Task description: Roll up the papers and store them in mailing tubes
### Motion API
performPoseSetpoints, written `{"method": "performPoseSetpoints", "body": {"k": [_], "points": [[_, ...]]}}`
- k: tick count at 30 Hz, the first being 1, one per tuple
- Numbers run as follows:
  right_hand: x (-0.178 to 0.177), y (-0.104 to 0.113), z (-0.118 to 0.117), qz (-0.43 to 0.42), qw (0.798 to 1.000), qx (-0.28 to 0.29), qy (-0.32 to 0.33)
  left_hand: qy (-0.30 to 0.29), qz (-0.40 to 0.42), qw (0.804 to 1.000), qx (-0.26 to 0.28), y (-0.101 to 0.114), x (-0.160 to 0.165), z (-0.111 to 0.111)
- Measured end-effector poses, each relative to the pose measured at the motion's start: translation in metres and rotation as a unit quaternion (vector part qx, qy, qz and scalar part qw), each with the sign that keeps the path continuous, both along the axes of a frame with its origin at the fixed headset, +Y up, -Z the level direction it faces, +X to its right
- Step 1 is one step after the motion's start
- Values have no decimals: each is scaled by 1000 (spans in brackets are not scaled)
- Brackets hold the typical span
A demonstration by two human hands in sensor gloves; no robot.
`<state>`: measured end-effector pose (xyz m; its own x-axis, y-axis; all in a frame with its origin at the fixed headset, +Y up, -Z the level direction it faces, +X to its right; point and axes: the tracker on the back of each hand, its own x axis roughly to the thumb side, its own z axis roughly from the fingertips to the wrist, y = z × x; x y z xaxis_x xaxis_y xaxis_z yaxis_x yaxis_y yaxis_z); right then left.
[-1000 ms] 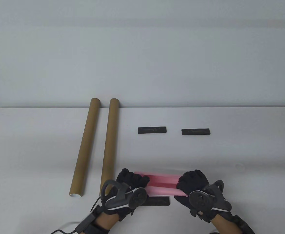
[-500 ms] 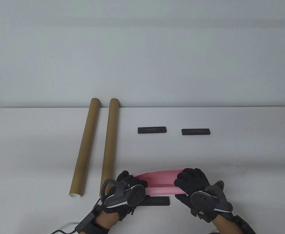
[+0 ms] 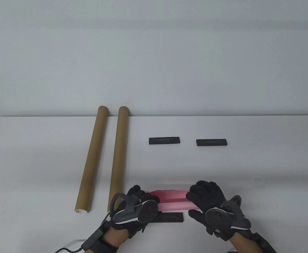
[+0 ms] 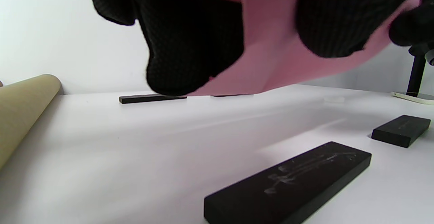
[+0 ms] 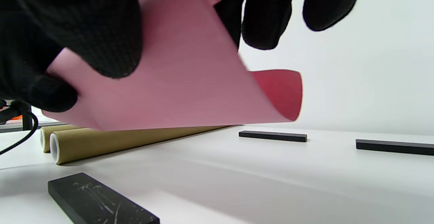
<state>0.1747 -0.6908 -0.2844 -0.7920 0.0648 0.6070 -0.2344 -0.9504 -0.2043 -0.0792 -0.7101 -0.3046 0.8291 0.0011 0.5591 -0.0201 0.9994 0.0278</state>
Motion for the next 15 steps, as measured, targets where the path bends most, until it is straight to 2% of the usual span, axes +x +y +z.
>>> {"method": "performPoseSetpoints", "body": {"k": [8, 10, 15], "points": [[4, -3, -6, -17, 999, -42, -2, -6, -24, 996, 84, 8, 5, 10], [5, -4, -7, -13, 998, -55, -4, -5, -19, 997, 75, 8, 4, 9], [2, -2, -2, 14, 1000, -8, -5, 3, 3, 1000, 19, 4, 0, 2]]}}
